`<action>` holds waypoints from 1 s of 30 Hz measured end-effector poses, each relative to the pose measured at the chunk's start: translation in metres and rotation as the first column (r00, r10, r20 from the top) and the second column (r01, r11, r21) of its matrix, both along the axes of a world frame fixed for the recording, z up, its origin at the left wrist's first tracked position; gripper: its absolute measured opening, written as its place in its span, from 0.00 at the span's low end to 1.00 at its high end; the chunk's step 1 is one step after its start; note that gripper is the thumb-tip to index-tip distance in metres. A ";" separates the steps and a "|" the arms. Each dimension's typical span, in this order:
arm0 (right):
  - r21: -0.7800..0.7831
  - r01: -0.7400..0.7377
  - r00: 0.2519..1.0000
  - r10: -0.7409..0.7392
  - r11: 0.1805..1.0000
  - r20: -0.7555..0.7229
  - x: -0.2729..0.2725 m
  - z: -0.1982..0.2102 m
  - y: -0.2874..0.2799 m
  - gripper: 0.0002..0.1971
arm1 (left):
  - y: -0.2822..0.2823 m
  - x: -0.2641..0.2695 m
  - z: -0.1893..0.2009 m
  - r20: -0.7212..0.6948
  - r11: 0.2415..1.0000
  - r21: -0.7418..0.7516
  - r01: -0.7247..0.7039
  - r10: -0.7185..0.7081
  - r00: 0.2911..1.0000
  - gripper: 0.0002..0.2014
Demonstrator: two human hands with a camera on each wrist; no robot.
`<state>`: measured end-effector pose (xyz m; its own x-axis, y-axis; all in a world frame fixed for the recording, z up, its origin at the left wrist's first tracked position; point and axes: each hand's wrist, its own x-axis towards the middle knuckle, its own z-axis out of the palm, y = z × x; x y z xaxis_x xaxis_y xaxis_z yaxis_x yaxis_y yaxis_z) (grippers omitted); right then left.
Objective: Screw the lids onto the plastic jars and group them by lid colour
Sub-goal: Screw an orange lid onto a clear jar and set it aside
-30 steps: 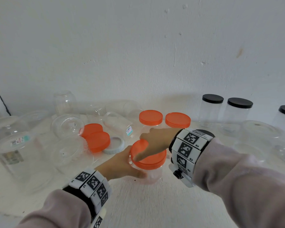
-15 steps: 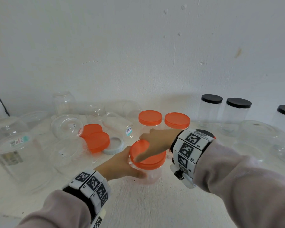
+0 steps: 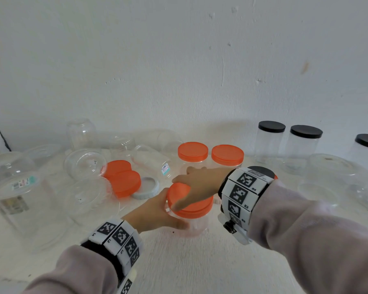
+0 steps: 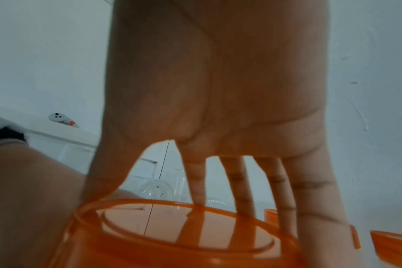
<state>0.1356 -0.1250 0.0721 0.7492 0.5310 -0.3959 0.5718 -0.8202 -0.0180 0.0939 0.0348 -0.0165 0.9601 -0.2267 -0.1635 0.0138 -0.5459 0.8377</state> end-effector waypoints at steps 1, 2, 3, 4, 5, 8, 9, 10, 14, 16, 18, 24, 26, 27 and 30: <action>-0.007 0.022 1.000 -0.022 1.000 0.009 0.000 0.000 0.000 0.48 | 0.000 0.000 0.000 0.000 1.000 -0.002 0.001 -0.001 1.000 0.53; -0.015 0.038 0.999 -0.037 0.999 0.011 0.001 0.000 0.000 0.50 | 0.000 0.000 0.000 0.000 1.000 -0.005 0.000 0.000 1.000 0.52; -0.023 0.043 0.999 -0.043 0.999 0.009 0.001 0.001 0.000 0.51 | 0.000 0.000 -0.001 0.000 1.000 -0.010 -0.003 0.003 1.000 0.52; -0.026 0.036 0.999 -0.036 0.999 0.003 0.002 0.002 -0.001 0.52 | 0.000 0.000 -0.001 0.000 1.000 -0.014 -0.005 0.005 1.000 0.52; -0.019 0.019 1.000 -0.019 1.000 -0.011 0.003 0.004 -0.003 0.53 | 0.000 0.001 -0.001 -0.003 1.000 -0.018 -0.006 0.006 1.000 0.53; 0.036 -0.038 0.995 0.041 0.999 -0.093 0.003 0.008 -0.006 0.50 | -0.001 0.001 0.000 -0.009 1.000 -0.022 -0.006 0.005 1.000 0.54; 0.047 -0.043 0.993 0.047 0.998 -0.106 0.004 0.008 -0.006 0.48 | -0.001 0.001 0.000 -0.008 1.000 -0.025 -0.006 0.006 1.000 0.54; 0.052 -0.042 0.994 0.047 0.998 -0.103 0.004 0.007 -0.007 0.47 | -0.001 0.001 0.000 -0.009 1.000 -0.028 -0.008 0.007 1.000 0.53; 0.025 -0.005 1.000 0.005 1.000 -0.015 0.002 0.001 -0.005 0.48 | -0.001 0.001 0.000 -0.013 1.000 -0.025 -0.005 0.005 1.000 0.53; 0.000 0.021 1.000 -0.021 1.000 0.020 0.001 0.000 -0.003 0.50 | -0.001 0.001 0.000 -0.007 1.000 -0.008 -0.003 0.003 1.000 0.52; -0.019 0.015 1.000 -0.015 1.000 0.014 0.001 0.001 -0.002 0.52 | 0.000 0.001 0.000 -0.013 1.000 -0.009 -0.004 0.004 1.000 0.53; 0.031 -0.061 0.994 0.064 0.998 -0.092 0.004 0.007 -0.006 0.49 | 0.000 0.001 -0.001 -0.014 1.000 -0.019 -0.017 0.017 1.000 0.54; 0.040 -0.043 0.997 0.045 0.998 -0.055 0.005 0.004 -0.006 0.49 | -0.001 0.001 -0.001 -0.012 1.000 -0.014 -0.009 0.009 1.000 0.55; 0.042 -0.024 0.999 0.026 0.999 -0.028 0.004 0.002 -0.006 0.49 | -0.001 0.000 0.000 -0.008 1.000 -0.008 -0.001 0.001 1.000 0.57; 0.050 0.025 0.998 -0.027 0.998 0.054 0.002 -0.005 -0.003 0.51 | -0.001 0.000 0.001 0.002 1.000 0.001 0.011 -0.011 1.000 0.56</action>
